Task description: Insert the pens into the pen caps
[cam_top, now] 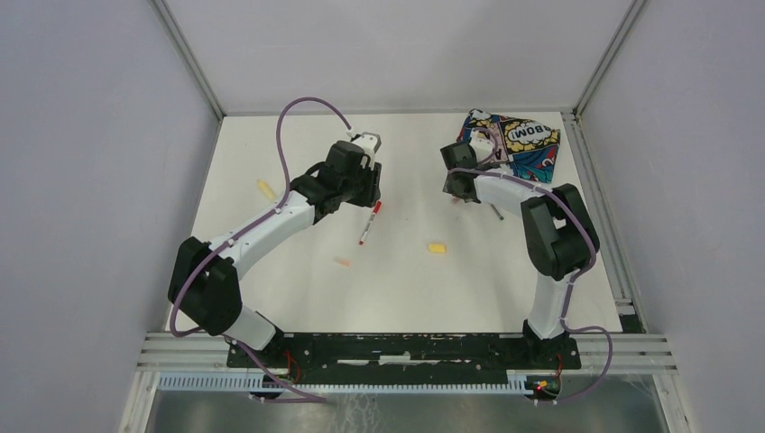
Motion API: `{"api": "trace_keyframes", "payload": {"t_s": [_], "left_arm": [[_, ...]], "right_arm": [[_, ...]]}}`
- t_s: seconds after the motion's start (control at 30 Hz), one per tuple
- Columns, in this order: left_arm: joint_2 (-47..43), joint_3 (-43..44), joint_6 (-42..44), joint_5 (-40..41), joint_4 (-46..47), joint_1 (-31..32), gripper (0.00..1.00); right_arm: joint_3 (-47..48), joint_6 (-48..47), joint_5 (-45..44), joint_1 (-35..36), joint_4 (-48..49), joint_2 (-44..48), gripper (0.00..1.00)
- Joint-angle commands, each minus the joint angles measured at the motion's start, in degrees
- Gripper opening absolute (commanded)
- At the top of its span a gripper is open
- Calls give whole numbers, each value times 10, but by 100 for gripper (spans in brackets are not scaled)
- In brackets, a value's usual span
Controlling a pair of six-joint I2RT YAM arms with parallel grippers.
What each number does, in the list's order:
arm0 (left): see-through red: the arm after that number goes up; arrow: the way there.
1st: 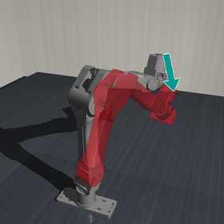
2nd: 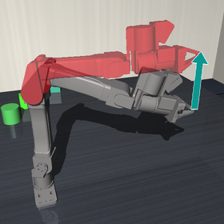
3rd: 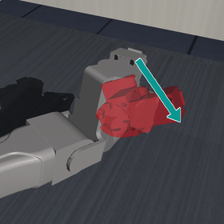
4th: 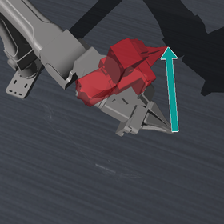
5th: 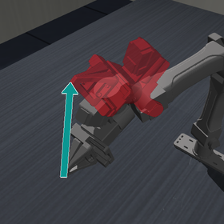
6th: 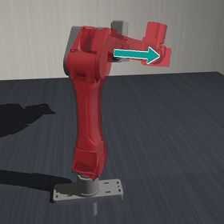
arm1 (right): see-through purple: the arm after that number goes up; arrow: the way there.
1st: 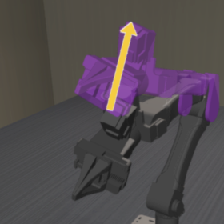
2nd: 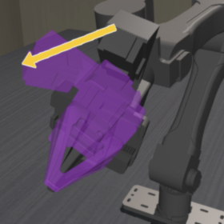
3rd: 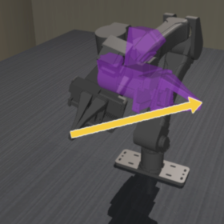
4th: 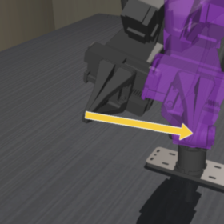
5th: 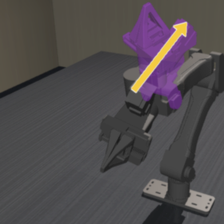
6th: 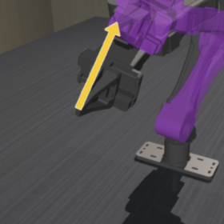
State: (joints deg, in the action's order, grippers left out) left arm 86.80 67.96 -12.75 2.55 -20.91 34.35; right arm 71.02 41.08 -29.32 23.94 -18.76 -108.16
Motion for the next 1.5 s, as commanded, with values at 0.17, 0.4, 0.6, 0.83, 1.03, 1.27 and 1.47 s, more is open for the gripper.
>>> {"api": "trace_keyframes", "payload": {"t_s": [0.17, 0.4, 0.6, 0.83, 1.03, 1.27, 1.47], "left_arm": [[-16, 0, 18, -9, 11, -2, 43], [-17, 1, 19, -9, 10, -2, 43], [-17, 1, 19, -9, 10, -2, 43], [-23, 2, 21, -4, 8, -2, 43], [-22, 2, 22, -4, 7, -2, 43], [-23, 3, 22, -1, 6, -2, 43], [-23, 3, 21, -6, 8, -2, 43]], "right_arm": [[54, -17, 4, -10, -1, -53, 55], [48, -25, 20, -16, 7, -65, 48], [44, -45, 54, -24, 14, -71, 38], [13, -117, 118, -24, 29, -49, 19], [11, -221, 241, -24, 5, -43, 13], [-20, -296, 307, -23, -72, -16, 17], [-48, -317, 299, -24, -87, 8, 27]]}}
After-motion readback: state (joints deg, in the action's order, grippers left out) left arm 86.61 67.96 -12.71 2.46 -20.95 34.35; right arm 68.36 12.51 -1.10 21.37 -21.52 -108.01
